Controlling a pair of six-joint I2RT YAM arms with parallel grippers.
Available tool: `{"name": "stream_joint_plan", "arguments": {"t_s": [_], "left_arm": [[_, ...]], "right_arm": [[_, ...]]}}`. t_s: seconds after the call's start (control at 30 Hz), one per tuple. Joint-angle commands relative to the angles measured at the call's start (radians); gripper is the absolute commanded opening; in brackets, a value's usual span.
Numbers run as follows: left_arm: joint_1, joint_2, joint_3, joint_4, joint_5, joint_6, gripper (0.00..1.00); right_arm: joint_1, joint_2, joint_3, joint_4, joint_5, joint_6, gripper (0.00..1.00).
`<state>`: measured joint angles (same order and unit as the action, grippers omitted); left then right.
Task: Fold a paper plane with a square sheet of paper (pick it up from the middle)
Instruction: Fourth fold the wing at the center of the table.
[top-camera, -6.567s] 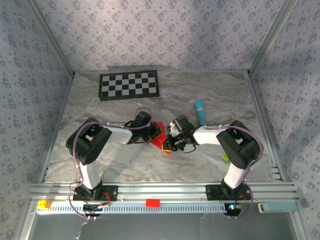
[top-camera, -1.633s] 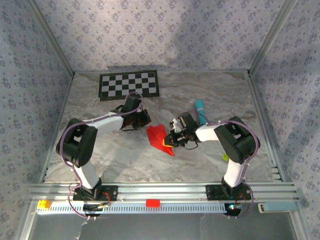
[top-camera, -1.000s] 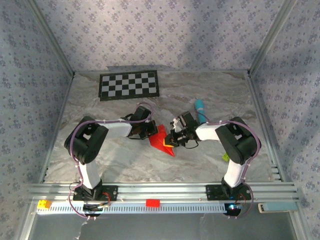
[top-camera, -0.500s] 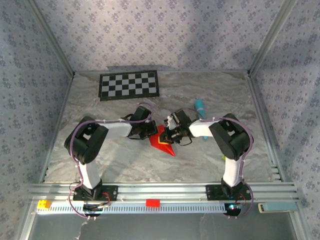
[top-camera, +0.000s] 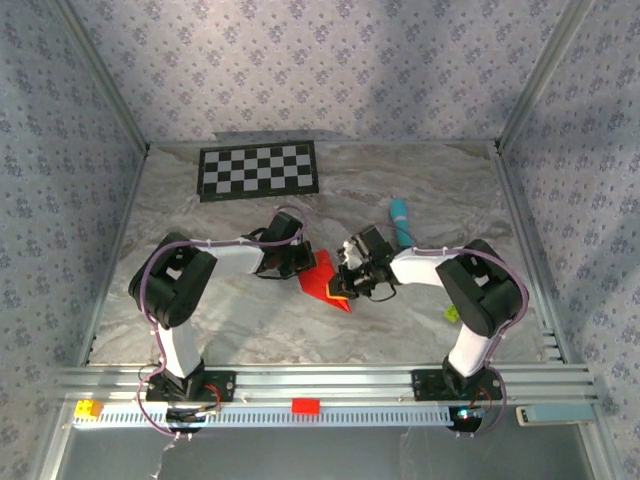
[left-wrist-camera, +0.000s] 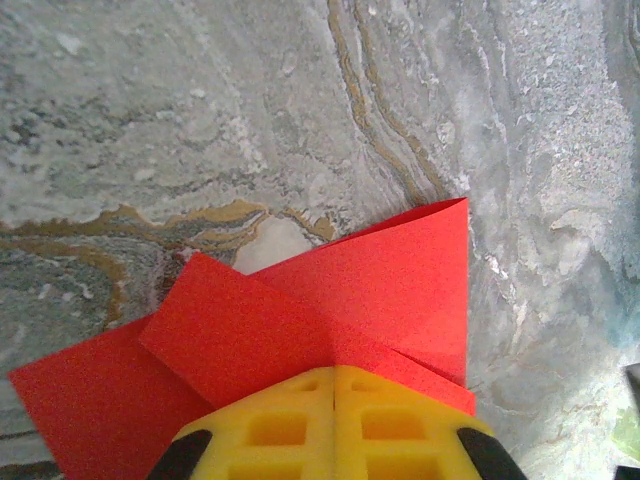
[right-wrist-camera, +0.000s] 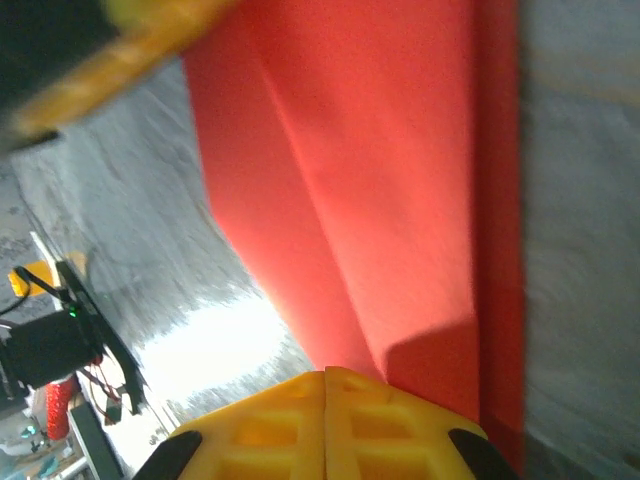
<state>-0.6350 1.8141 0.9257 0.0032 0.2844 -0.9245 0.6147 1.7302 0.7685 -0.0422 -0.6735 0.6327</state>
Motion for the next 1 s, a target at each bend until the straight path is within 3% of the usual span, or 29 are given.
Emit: {"name": "stream_joint_plan", "arguments": {"t_s": [0.0,0.2,0.43,0.67,0.97], "left_arm": [[0.015,0.025,-0.036,-0.068,-0.045,0.019,0.00],[0.019,0.027,-0.034,-0.073,-0.045,0.021,0.00],[0.023,0.028,-0.034,-0.075,-0.044,0.022,0.00],[0.024,0.031,-0.036,-0.069,-0.042,0.018,0.00],[0.029,0.027,-0.040,-0.067,-0.040,0.013,0.00]], "right_arm": [[-0.008,0.008,-0.058,-0.048,0.023,-0.040,0.07],[-0.021,-0.010,-0.123,0.020,-0.009,-0.012,0.07],[-0.032,-0.101,-0.158,-0.017,-0.023,-0.041,0.07],[-0.049,-0.084,-0.255,0.042,-0.005,-0.028,0.07],[-0.071,-0.217,-0.257,-0.114,0.026,-0.094,0.07]]}}
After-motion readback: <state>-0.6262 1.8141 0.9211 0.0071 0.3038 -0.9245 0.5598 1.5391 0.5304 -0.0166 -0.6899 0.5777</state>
